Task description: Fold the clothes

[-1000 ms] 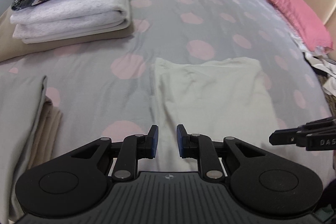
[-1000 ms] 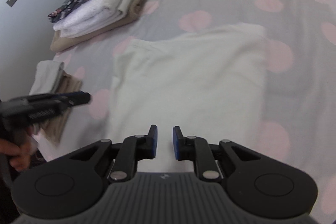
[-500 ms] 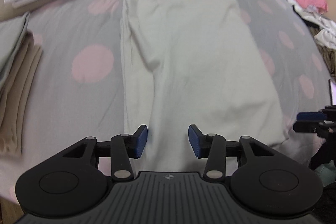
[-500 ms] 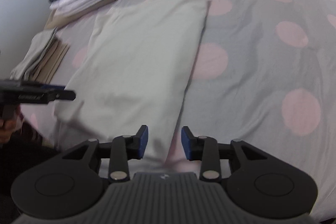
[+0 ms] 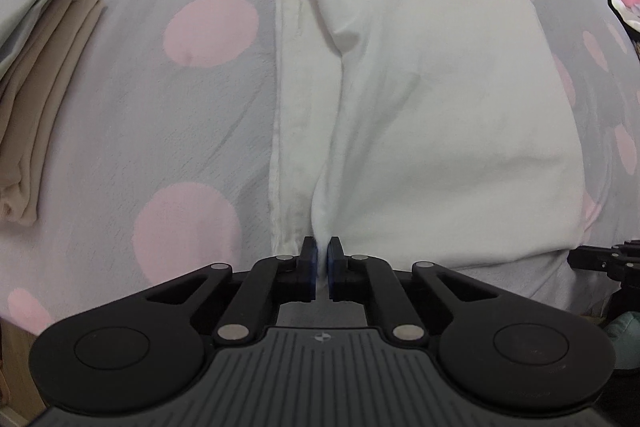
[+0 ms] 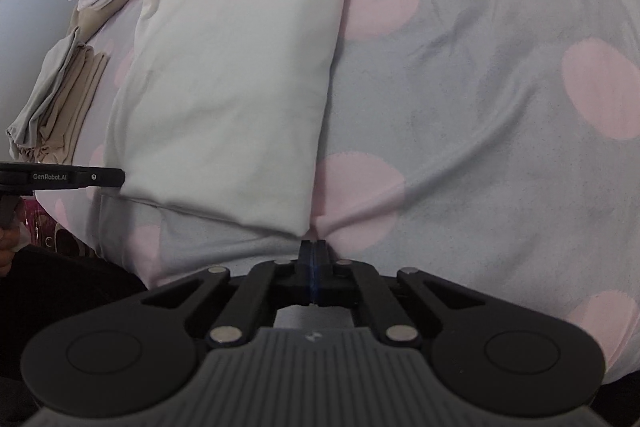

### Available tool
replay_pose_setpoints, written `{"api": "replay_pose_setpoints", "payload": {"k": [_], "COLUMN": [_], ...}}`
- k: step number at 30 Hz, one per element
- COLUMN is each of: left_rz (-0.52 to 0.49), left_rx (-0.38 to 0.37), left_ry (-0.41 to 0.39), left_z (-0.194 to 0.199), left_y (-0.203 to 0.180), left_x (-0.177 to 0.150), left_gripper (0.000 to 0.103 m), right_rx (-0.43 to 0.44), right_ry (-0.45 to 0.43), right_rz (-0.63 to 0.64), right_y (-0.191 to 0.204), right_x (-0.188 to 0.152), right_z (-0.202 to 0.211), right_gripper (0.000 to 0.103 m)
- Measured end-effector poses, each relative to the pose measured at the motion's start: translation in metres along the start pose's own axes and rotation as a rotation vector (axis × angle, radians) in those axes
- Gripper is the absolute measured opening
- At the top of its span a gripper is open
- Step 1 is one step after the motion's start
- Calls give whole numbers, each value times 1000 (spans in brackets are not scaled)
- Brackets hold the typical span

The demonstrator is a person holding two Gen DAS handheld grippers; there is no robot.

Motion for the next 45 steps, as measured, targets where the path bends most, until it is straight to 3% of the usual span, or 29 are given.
{"api": "replay_pose_setpoints", "payload": {"k": [3,6,9,11,13,15,19,23,29,38,45], "left_rz": [31,52,60,50,40,31,45,78,156,166,119], "left_rx": [12,47,-2,-48,-94,-134,-118,-153,-171,-234,-216], "left_ry": [8,13,-52,-117,-182,-243,-305,-338,-336,-304,-293], "left_z": [7,20,38,49,61,72,62,45,10,-21,-30], "left_y": [4,8,6,0,-6,-11,-15,-5,18,18,10], "left_x": [-3,-5,7,21,36,52,92,123,154,169,178], "left_gripper": [6,16,21,30,51,52,53,54,54,53,53], "right_rx": [-30,-51,-53,-52,-50,-55,-58,-59,-50,-36,-43], "right_ry": [-8,-51,-103,-128,-149,-163,-185,-191,-201,-199,-198], "right_rz": [28,35,24,18,21,22,8,-14,-69,-122,-79], "right_y": [-1,-4,-6,-6,-4,-3,-1,0,-2,-20,-18], "right_x": [1,8,23,34,46,59,86,113,154,192,213], "right_z": [6,19,32,37,41,41,38,27,2,-31,-46], "right_gripper": [4,5,11,29,35,38,50,59,59,59,59]}}
Point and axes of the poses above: each gripper's, at about its wrist camera, not at the fingertips, and z roughly against the way its jaws point, y to its left, x to its top, the point moved 9 cm from there along -z, roughly the way its jaws point, and after that the axes turned 2 degrees about -x, right-handed, at the moved point
